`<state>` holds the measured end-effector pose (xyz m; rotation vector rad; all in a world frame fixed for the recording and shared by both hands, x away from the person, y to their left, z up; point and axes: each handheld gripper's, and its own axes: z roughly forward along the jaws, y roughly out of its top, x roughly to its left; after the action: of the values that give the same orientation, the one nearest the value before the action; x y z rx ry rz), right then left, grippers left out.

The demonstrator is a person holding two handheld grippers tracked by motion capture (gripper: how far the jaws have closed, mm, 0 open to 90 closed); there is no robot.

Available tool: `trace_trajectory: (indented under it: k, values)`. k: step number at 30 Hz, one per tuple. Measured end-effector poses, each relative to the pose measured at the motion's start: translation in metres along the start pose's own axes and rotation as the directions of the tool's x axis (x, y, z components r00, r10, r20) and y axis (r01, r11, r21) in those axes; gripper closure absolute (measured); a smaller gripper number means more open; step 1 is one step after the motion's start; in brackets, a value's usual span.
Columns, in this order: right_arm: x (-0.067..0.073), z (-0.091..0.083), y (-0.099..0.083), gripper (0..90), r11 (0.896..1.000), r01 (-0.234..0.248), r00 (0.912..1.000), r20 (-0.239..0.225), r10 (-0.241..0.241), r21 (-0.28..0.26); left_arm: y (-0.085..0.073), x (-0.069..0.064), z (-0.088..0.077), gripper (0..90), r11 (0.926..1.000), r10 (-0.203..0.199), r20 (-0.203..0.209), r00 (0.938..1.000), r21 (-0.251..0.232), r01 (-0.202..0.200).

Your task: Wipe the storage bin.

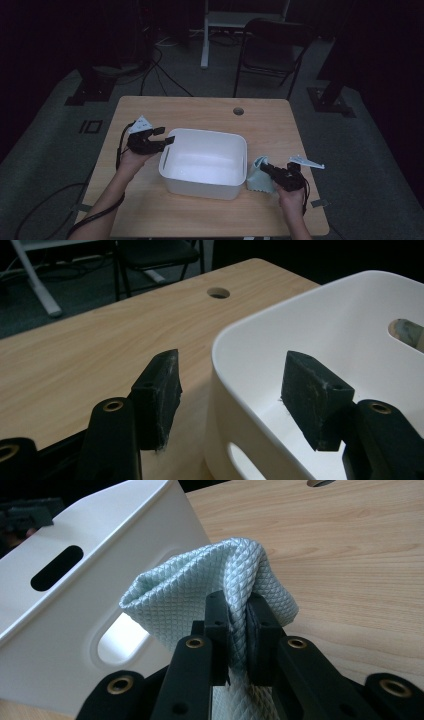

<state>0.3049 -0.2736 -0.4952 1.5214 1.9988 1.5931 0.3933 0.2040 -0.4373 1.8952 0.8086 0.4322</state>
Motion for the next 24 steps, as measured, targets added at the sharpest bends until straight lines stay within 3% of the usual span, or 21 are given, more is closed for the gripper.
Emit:
trace_trajectory:
  k: [2,11,16,20,22,24]
  values:
    - [-0.001,0.001,0.0,82.2,1.0,-0.006,1.0,0.0,0.006,0.0,0.003,0.003,0.005,40.9,1.0,0.007,0.002,1.0,0.0,-0.007]
    - [-0.003,0.0,-0.001,82.2,1.0,-0.009,1.0,0.0,0.009,0.004,0.01,0.013,0.025,43.0,0.9997,0.02,0.088,0.9959,0.009,-0.021]
    - [-0.003,0.0,-0.001,82.2,1.0,-0.01,0.9999,-0.002,0.01,0.003,0.01,0.014,0.035,45.7,0.9986,0.033,0.101,0.9944,0.037,-0.037]
    - [-0.005,-0.001,-0.002,82.2,1.0,-0.016,0.9999,-0.002,0.016,0.001,0.01,0.015,0.036,58.1,0.999,0.029,0.126,0.9917,0.03,-0.033]
    - [-0.006,0.0,-0.002,82.2,1.0,-0.017,0.9999,-0.001,0.017,0.003,0.01,0.013,0.037,65.2,0.9982,0.053,0.108,0.9927,0.022,-0.056]
    - [-0.006,0.0,-0.002,82.2,1.0,-0.021,0.9998,-0.003,0.021,0.002,0.009,0.012,0.036,73.0,0.9983,0.055,0.118,0.9915,0.01,-0.057]
